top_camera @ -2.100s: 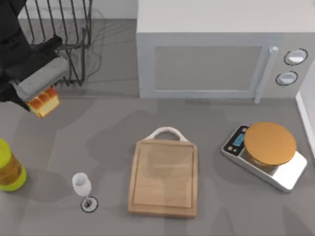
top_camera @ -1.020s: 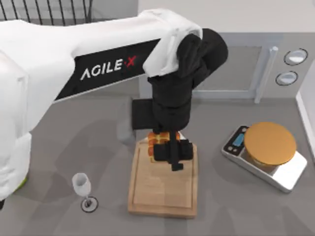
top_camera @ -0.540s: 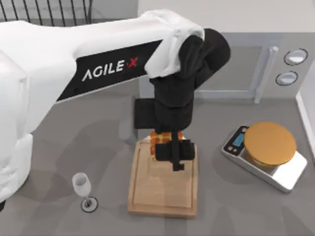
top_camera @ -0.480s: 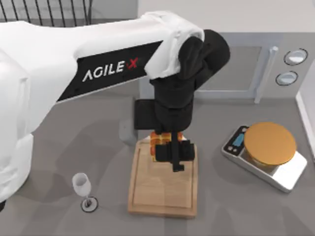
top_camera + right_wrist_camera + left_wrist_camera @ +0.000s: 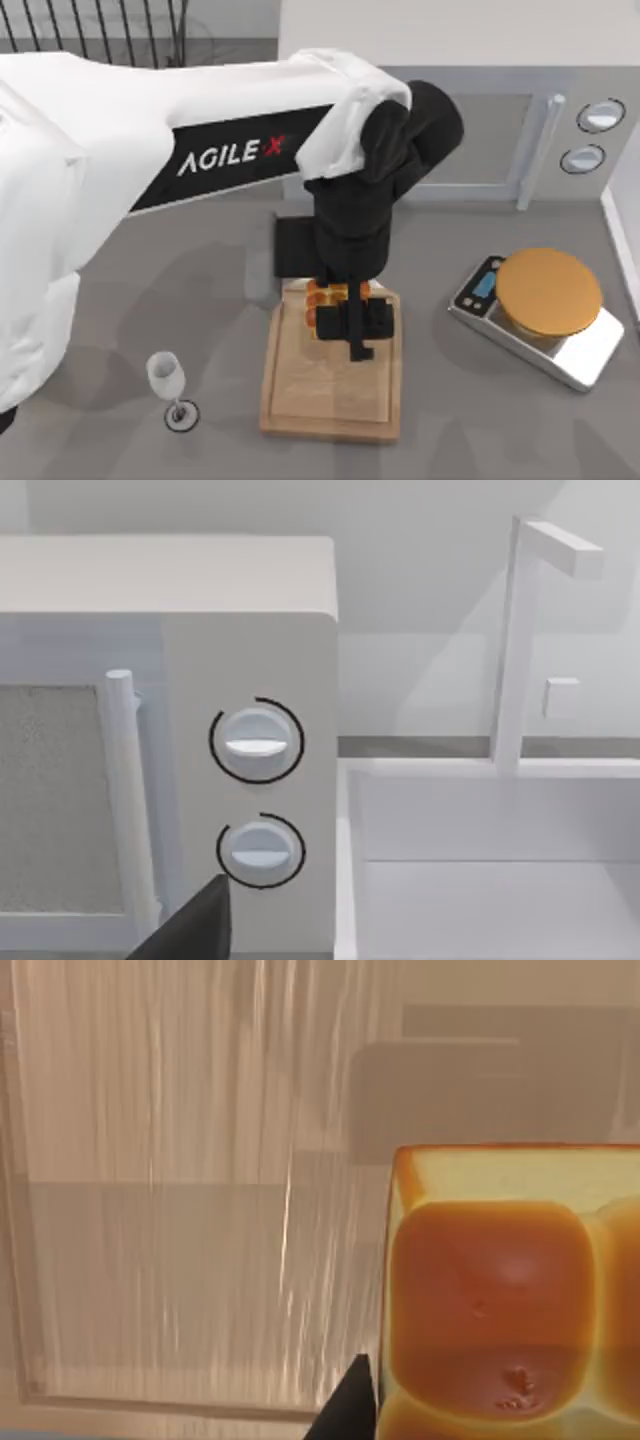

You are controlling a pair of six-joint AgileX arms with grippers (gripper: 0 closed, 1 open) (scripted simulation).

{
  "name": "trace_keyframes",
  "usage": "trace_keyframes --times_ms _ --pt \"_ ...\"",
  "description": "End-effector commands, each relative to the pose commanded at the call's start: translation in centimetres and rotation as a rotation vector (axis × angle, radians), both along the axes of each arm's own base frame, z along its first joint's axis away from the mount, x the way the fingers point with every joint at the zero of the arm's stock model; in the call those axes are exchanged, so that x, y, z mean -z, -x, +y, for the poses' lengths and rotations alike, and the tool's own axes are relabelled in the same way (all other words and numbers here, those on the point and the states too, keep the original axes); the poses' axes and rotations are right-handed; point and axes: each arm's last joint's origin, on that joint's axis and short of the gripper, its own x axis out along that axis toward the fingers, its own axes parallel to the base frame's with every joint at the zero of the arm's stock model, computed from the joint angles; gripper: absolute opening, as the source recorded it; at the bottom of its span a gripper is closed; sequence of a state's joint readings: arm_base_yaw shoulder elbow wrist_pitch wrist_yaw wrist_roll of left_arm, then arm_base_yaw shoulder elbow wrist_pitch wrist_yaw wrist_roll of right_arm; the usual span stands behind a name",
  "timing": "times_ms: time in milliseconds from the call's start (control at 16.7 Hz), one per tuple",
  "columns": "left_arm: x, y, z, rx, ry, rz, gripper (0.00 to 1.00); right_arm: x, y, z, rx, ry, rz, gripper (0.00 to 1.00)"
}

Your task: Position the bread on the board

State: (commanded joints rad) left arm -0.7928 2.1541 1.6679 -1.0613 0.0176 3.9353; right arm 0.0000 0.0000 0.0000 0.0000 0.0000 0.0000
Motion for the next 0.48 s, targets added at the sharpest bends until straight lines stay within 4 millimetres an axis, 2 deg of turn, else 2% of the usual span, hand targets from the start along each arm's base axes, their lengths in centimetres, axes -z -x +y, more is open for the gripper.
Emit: trace_keyframes --times_ms 480 --pt "2.0 0.1 0.1 0.005 -0.003 0.001 0.00 0.0 0.0 0.0 0.000 0.000 0.000 1.00"
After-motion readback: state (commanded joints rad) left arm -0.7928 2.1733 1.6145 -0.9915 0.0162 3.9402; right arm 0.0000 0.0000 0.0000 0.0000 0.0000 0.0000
